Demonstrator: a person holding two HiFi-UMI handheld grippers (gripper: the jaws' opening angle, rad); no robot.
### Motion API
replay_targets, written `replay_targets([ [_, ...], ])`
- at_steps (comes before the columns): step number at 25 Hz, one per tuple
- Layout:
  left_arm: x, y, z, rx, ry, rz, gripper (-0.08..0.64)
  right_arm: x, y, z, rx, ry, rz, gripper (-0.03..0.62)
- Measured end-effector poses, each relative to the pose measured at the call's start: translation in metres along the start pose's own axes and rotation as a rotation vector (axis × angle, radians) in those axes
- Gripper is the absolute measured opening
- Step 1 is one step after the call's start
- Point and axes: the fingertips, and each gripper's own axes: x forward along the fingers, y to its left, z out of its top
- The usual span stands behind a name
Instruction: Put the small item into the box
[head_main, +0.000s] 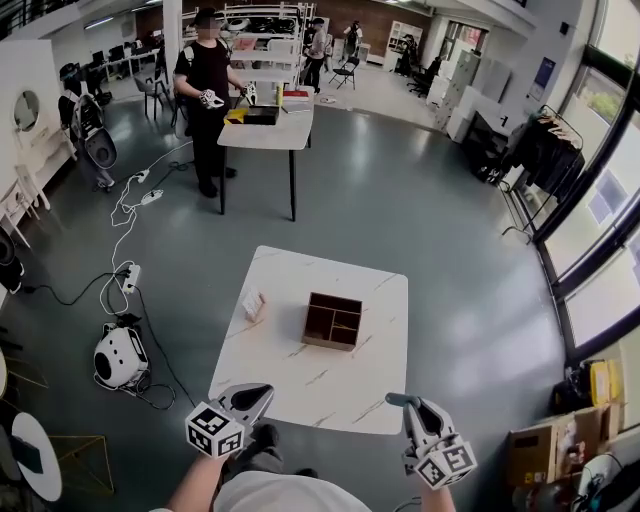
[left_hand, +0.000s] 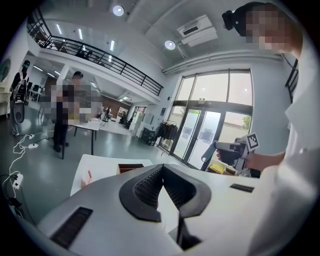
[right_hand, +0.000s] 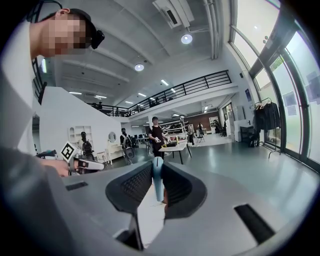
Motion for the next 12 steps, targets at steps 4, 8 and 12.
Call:
replay_targets([
  [4,0.01,0.026,0.007,-0.01,0.008,-0.028,0.014,0.026,0.002,0.003,-0.007,0.018,-0.035,0.081],
  [8,0.017,0.049,0.015,-0.005,0.023,-0.057,0.014,0.044,0.003,0.005,-0.006,0.033,-0.074,0.081],
  [12,0.021,0.074,0.025,0.002,0.029,-0.077,0.014,0.061,0.008,0.007,-0.012,0.041,-0.103,0.081],
])
